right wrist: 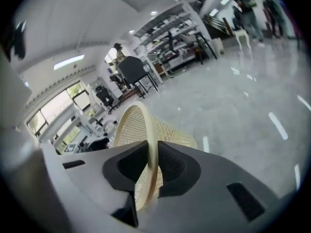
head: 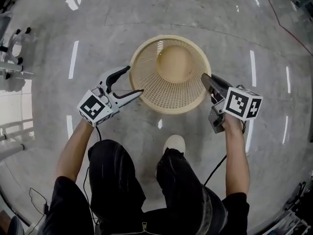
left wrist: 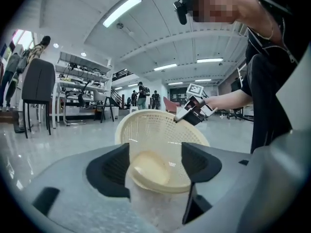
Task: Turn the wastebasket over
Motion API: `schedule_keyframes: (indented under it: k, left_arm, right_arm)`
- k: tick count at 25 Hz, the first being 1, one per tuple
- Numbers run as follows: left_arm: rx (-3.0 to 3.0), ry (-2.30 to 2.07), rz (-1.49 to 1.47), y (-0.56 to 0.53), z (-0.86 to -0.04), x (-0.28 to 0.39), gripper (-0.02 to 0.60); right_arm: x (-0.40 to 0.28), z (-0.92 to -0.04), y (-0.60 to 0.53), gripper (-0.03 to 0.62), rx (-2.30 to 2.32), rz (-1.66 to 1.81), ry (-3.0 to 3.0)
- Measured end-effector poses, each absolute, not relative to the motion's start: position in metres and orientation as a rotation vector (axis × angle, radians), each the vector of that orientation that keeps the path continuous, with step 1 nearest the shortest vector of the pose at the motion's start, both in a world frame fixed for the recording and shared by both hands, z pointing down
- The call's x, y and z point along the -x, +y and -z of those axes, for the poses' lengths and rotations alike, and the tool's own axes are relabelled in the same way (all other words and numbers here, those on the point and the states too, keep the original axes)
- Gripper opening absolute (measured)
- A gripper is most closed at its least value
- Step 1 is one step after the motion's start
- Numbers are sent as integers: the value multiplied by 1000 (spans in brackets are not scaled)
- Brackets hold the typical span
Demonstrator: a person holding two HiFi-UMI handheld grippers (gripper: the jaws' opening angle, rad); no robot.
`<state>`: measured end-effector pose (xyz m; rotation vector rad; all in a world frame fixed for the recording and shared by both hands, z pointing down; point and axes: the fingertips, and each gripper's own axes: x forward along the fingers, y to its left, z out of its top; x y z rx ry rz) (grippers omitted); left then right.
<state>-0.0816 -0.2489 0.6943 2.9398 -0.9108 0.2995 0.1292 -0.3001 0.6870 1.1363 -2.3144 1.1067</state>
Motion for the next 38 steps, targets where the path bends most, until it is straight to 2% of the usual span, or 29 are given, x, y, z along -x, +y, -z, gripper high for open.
schedule_keyframes:
  k: [2,3,8,13,18,20,24,26,28,30,34,38]
  left_arm:
    - [-2962,-969,-310,-256,-683,81,197]
    - [-2956,-988,-315,-260,-680,80,137]
    - [-2913,-934,-428,-272,-691,56,33]
    - [-2894,-936,-459,-279,-697,43,6]
    - [-2819,-962,-530,-294,-699,36,6]
    - [-2803,-940,-569,-296,-701,36,6]
    - [-2832,-903,-565,-290,-691,35,6]
    - [-2860,-962,-418,-289,-653,40,6]
    - [-2876,-1042,-297,-283,-597,49,6]
    - [-2903,-1095,-230,-271,-532,56,6]
    - [-2910,-1217,-178,-230,-379,72,6]
    - [-2845,-1287,-207,-163,-227,89,6]
  right_arm:
    - [-142,-696,-307,55,-1198,-1326,-2242]
    - [-148,-703,-310,55,-1233,-1414,-2205]
    - [-171,-717,-314,57,-1354,-1557,-2128]
    - [-179,-727,-328,64,-1478,-1413,-2130]
    - [-186,-724,-331,113,-1514,-1071,-2122]
    - [-190,-713,-335,146,-1549,-937,-2125]
    - [-201,-669,-338,160,-1611,-745,-2167]
    - [-196,-634,-335,146,-1557,-692,-2205]
    - [-187,-584,-329,35,-1525,-600,-2241]
    - [-175,-514,-318,11,-1526,-493,-2313]
    - [-135,-336,-272,11,-1473,-198,-2442]
    - [-99,-185,-197,11,-1427,-132,-2424]
